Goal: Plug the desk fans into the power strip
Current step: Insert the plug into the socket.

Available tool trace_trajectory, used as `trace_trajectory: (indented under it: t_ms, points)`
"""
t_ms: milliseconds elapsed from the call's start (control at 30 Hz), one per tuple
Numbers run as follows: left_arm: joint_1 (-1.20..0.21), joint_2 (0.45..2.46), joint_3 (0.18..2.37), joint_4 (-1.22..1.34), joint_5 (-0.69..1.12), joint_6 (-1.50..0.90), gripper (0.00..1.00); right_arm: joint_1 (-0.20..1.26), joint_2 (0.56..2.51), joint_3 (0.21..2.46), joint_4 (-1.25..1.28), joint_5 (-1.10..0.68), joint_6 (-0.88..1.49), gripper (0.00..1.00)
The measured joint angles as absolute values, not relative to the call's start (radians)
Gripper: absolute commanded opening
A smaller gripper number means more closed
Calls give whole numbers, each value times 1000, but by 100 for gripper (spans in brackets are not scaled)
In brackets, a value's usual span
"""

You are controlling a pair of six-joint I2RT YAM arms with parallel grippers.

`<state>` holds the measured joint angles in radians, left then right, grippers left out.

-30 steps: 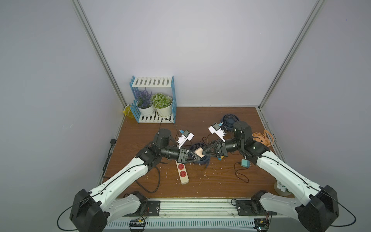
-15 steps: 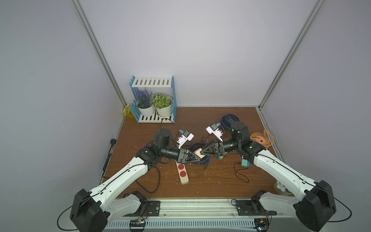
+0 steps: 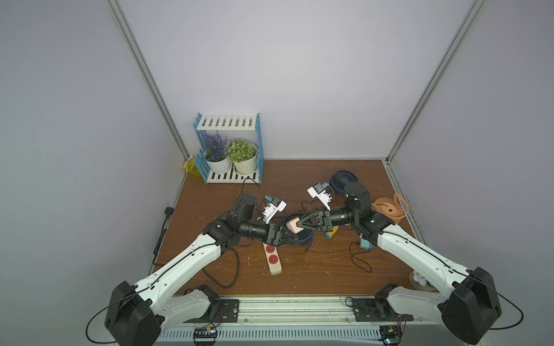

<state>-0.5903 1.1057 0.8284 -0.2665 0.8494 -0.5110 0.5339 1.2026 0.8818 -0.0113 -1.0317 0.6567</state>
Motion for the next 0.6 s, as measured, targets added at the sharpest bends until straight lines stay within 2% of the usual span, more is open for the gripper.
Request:
trace_trajectory:
  t_ms: [133, 267, 467, 600]
  points:
    - [-538, 1060, 709, -279, 691, -565, 71, 568, 1200, 886, -71, -829, 652, 0]
    - [-484, 971, 583, -295, 563, -647, 68, 693, 1182, 910, -163, -578, 612, 0]
    - [-429, 905, 441, -277, 502, -749, 58, 871, 1208, 949, -224, -285, 619, 0]
    - [-426, 946, 376, -205, 525, -813, 52, 962, 1332, 968, -234, -150, 660, 0]
